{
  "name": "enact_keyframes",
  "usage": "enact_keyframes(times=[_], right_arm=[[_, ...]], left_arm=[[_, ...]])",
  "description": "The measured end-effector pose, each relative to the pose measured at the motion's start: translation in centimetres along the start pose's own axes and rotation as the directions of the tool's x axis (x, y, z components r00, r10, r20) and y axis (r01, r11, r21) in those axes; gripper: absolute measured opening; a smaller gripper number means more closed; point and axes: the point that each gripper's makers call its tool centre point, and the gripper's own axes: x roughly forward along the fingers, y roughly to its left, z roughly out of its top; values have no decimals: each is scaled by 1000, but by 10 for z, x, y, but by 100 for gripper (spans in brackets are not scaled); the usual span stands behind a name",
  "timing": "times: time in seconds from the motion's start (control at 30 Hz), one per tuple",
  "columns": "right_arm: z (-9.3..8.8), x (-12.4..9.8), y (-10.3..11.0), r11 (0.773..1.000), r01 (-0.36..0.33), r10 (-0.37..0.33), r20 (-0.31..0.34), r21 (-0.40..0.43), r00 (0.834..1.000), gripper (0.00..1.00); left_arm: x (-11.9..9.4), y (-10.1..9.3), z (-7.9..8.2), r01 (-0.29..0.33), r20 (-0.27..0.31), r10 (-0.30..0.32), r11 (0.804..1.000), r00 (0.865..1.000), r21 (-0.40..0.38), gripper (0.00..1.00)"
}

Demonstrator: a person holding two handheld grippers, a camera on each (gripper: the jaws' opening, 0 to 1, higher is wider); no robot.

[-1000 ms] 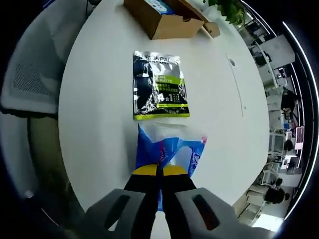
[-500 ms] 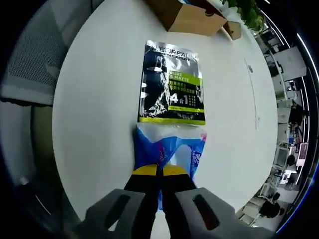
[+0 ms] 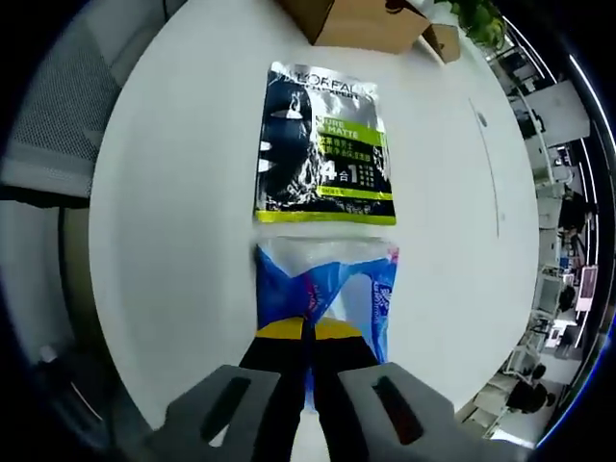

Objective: Operate the shoe box by opening the lid, removing the specified soft item, and placing it in the target area until the item is outside and the box remains undamaged.

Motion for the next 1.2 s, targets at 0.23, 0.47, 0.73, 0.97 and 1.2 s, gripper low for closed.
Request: enact_keyframes(times=[0.23, 0.47, 0.73, 0.97, 1.2], right_arm=[[0, 3, 0, 1000, 6, -6, 7, 12, 1000, 0], [-2, 2, 2, 1000, 25, -25, -9, 0, 1000, 0], [-7, -3, 0, 999, 34, -33, -39, 33, 999, 8], [-3, -14, -4, 996, 51, -47, -51, 79, 998, 12], [6, -26, -10, 991, 77, -72, -46, 113, 996, 11]], left_arm=[[-2, -1, 0, -6, 5, 6, 1000, 1000, -4, 34], [-4, -4, 1, -7, 17, 7, 1000, 1000, -11, 34], [-9, 1, 0, -7, 40, 9, 1000, 999, -29, 34], [-7, 10, -1, 9, 38, -8, 999, 999, -31, 34], [-3, 19, 9, 24, 51, -22, 999, 998, -32, 33]])
